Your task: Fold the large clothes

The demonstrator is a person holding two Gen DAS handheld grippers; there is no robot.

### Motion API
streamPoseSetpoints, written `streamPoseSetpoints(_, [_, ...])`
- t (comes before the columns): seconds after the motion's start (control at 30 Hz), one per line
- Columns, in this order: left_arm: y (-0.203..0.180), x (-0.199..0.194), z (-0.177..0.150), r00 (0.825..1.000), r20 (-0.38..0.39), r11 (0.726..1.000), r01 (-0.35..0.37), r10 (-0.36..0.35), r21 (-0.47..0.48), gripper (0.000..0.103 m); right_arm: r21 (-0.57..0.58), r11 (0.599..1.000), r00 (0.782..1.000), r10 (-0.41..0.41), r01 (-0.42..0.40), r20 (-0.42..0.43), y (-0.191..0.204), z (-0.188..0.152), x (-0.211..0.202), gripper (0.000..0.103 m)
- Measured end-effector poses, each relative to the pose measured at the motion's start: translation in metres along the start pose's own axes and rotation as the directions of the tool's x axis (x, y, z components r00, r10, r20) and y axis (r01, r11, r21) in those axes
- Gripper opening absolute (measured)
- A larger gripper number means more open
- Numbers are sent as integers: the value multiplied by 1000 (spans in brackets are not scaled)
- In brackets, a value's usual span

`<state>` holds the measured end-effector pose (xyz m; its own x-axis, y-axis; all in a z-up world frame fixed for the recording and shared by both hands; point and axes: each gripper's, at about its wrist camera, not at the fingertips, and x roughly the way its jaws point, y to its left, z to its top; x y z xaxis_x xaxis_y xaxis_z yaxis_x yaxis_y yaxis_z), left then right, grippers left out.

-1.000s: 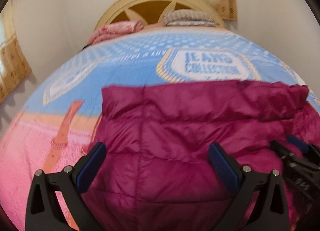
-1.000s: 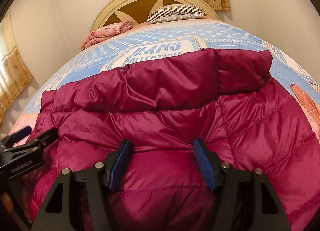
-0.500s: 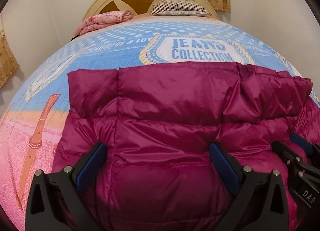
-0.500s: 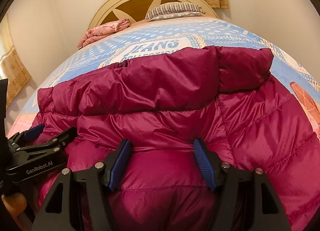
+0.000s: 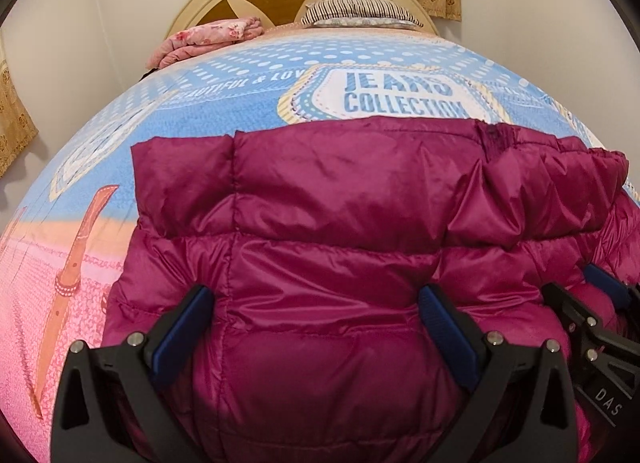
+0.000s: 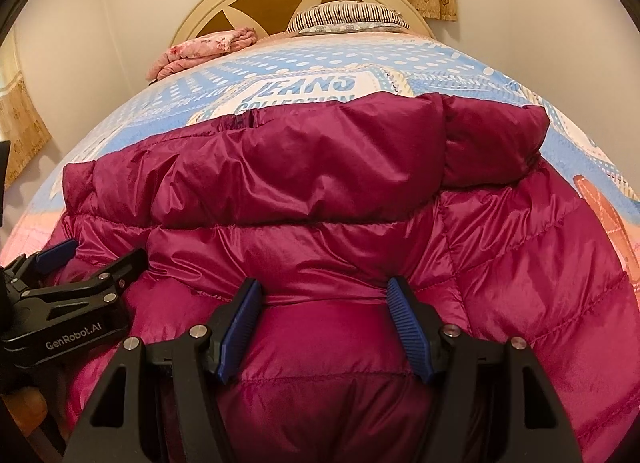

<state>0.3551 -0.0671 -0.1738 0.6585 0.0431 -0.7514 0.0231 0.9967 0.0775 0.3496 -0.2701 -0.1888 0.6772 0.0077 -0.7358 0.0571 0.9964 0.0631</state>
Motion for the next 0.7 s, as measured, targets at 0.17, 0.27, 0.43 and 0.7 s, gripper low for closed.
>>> streamPoseSetpoints(0.17, [0, 0, 1, 1000, 0, 1000, 0, 0, 0, 103, -8, 1000, 1000, -11, 11, -3, 3, 0, 1, 67])
streamPoseSetpoints(0.27, [-1, 1, 1, 1000, -1, 1000, 0, 0, 0, 103, -14, 1000, 1000, -21, 21, -5, 4, 0, 1, 67])
streamPoseSetpoints(0.43, [0, 1, 1, 1000, -1, 1000, 1, -1, 1, 103, -21, 999, 1000, -29, 29, -7, 5, -1, 2, 67])
streamPoseSetpoints(0.7, [8, -5, -1, 998, -14, 998, 61, -61, -9, 103, -31, 999, 999, -43, 43, -10, 9, -1, 2, 68])
